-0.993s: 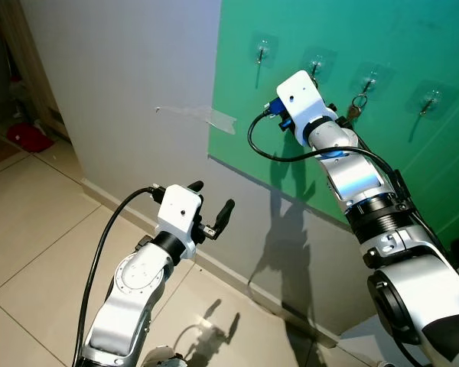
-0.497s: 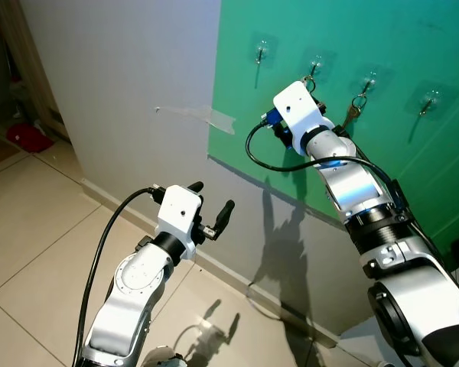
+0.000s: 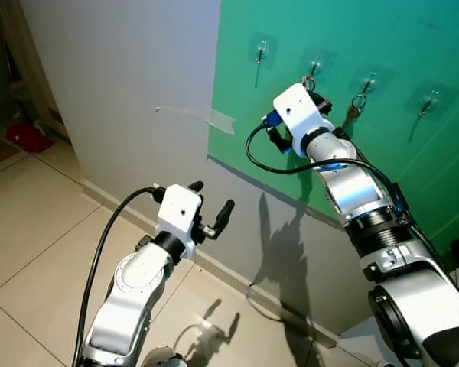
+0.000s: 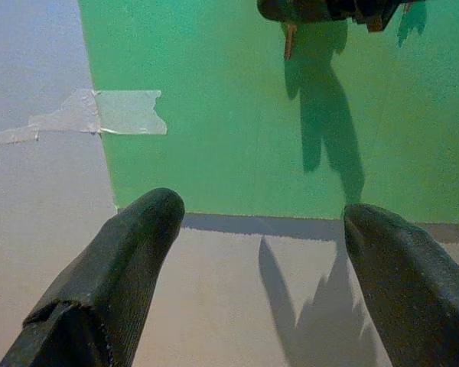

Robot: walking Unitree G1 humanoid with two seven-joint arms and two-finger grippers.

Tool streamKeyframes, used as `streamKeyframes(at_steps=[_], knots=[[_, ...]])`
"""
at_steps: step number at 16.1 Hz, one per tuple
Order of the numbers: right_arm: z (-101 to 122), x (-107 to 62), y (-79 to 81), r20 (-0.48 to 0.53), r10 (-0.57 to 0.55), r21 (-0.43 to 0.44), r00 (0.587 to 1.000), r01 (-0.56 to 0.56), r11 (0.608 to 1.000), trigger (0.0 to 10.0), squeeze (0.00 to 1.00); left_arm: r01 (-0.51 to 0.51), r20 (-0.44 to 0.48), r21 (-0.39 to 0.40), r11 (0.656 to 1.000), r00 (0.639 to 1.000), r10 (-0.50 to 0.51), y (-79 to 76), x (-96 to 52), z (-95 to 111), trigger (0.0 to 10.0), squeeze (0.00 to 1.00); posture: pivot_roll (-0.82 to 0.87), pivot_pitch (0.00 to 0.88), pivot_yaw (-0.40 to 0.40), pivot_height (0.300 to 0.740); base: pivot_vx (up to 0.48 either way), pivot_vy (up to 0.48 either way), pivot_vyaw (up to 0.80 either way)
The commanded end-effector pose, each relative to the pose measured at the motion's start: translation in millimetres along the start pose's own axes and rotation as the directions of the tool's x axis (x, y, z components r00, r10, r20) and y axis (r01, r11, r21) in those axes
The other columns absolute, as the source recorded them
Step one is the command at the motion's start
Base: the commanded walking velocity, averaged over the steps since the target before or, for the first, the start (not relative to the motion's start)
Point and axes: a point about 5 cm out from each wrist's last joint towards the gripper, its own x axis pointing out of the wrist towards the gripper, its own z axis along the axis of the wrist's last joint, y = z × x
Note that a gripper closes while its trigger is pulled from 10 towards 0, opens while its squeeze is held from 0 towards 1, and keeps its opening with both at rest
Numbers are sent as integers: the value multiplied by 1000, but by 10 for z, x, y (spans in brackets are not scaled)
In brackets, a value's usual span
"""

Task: Hang keys on a hook

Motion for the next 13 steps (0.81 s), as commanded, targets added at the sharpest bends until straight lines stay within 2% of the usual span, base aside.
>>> streamKeyframes(at_steps=[1, 4, 5, 6, 8, 9, 11, 12, 13], knots=[[-15, -45, -44, 0, -34, 7, 999, 34, 999, 10000, 1000, 16, 2, 7, 1000, 1000, -16, -18, 51, 11, 10000, 0, 102, 0, -112, 740, 0, 0, 0], [5, -97, -90, 16, -52, -2, 999, 52, 999, 10000, 1000, 19, 6, 9, 1000, 1000, -19, 2, 98, 20, 10000, 0, 83, 0, -96, 740, 0, 0, 0], [68, -131, -105, 71, -73, -14, 995, 74, 997, 10000, 522, 26, 8, 7, 1000, 1000, -26, 0, 114, 22, 10000, 0, 68, 0, -84, 740, 0, 0, 0], [174, -166, -147, 154, -138, 2, 978, 140, 990, 10000, 0, 32, 10, 4, 999, 999, -33, -2, 138, 24, 10000, 0, 57, 0, -74, 740, 0, 0, 0], [252, -230, -207, 217, -242, 57, 946, 235, 970, 10000, 0, 47, 16, 7, 999, 999, -47, -2, 177, 36, 10000, 0, 48, 0, -65, 740, 0, 0, 0], [224, -259, -245, 199, -274, 87, 941, 262, 961, 10000, 0, 48, 16, 8, 999, 999, -48, 8, 191, 38, 10000, 0, 40, 0, -57, 740, 0, 0, 0], [47, -368, -426, 121, -405, 151, 906, 387, 910, 10000, 0, 62, 15, 13, 998, 998, -62, 21, 211, 37, 10000, 0, 19, 0, -37, 740, 0, 0, 0], [-146, -438, -535, 41, -468, 171, 883, 456, 874, 10000, 0, 69, 12, 16, 997, 998, -69, 30, 212, 29, 10000, 0, 4, 0, -24, 740, 0, 0, 0], [-203, -455, -563, 14, -483, 175, 876, 473, 863, 10000, 0, 71, 12, 16, 997, 997, -71, 33, 215, 29, 10000, 0, 4, 0, -24, 740, 0, 0, 0]])
